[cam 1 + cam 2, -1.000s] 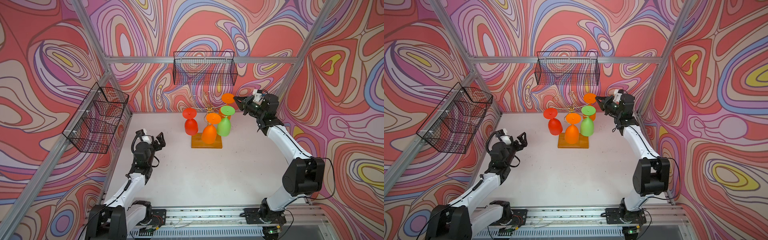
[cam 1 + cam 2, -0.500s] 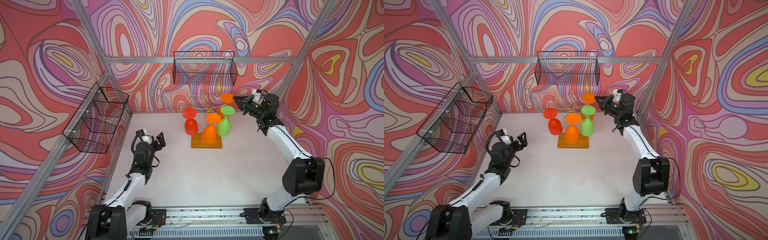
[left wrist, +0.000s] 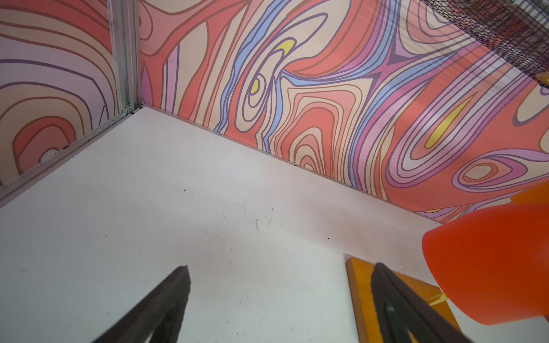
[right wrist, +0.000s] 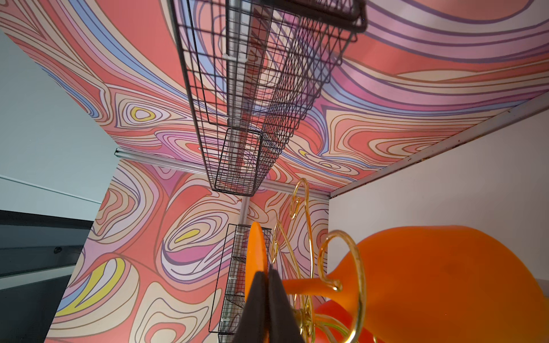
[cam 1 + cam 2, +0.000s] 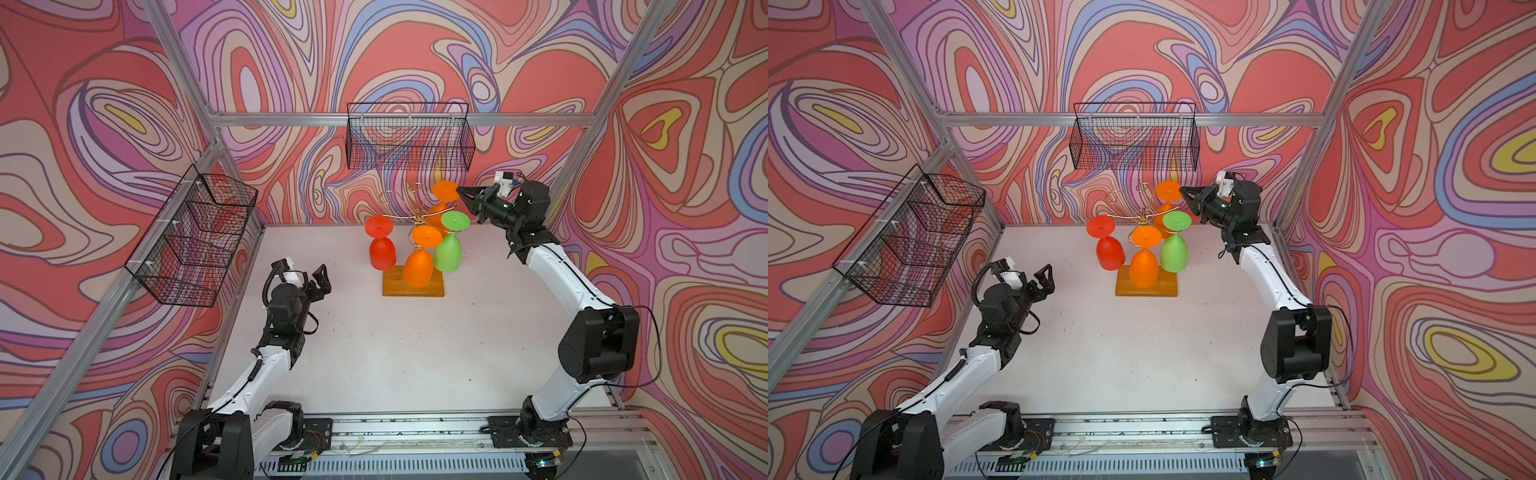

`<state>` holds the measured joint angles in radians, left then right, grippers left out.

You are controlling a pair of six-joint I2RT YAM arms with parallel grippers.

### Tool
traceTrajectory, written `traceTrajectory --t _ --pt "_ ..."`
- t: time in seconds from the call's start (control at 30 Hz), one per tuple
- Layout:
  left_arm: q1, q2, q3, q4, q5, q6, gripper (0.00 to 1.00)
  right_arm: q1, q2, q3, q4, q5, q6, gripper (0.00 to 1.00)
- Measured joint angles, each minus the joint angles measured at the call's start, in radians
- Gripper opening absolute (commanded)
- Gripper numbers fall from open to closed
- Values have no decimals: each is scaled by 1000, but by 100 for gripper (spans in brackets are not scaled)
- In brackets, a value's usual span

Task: Take the wine glass off the wine glass rack
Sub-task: Pick up the wine glass from the wine glass rack.

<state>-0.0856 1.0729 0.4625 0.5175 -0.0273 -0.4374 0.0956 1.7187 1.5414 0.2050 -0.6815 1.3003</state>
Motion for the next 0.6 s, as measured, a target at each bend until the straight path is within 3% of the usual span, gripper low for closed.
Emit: traceTrajectory --t 0.6 --pt "0 -6 0 -2 0 0 94 3 110 69 24 9 -1 0"
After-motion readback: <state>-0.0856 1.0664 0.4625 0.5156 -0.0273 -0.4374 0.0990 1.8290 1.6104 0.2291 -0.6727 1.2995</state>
